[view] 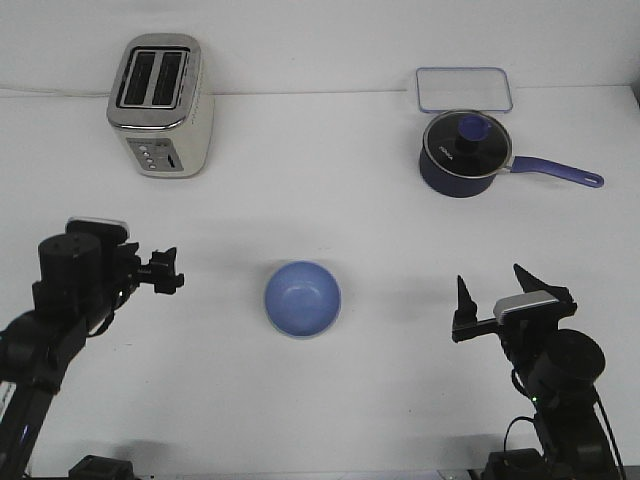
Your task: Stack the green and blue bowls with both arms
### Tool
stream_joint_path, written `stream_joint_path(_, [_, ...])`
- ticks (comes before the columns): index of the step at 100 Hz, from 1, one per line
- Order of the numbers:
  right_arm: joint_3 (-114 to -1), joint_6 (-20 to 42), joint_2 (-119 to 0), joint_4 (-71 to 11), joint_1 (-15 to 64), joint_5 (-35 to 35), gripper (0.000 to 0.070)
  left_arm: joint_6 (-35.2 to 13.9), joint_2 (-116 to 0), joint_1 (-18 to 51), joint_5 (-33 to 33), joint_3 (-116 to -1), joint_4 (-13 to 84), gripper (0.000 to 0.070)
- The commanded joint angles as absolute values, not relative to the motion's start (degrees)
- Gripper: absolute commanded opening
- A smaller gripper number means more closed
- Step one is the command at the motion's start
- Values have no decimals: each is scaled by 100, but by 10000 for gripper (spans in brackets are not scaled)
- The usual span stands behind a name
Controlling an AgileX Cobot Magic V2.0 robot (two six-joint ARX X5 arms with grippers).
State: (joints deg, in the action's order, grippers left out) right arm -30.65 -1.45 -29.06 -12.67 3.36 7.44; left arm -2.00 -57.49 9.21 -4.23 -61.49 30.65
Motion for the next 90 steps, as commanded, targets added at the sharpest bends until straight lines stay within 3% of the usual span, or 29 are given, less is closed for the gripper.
stream_joint_path(1, [-3074,-89,-2930,-1201,346,742,638,-377,-5312,926,-381,-5625,2661,435])
stream_joint_path(33, [-3074,-89,-2930,-1201,346,744,638,-510,-3334,928,-82,-3514,1507,435])
stream_joint_path(39, [-3074,-89,-2930,-1201,346,744,638,-672,-3124,928,-84,-3430,1382,436])
stream_joint_path(75, [-3074,-89,-2928,-1201,346,744,635,-526,-2803,930,-89,-3430,1363,432])
stream_joint_path(84, [-3074,-89,-2930,-1201,346,742,593,-526,-2797,934,-93,-3430,1365,422])
stream_joint_path(90, [-3074,-89,-2930,-1201,346,742,514,-526,-2797,934,-93,-3430,1367,391])
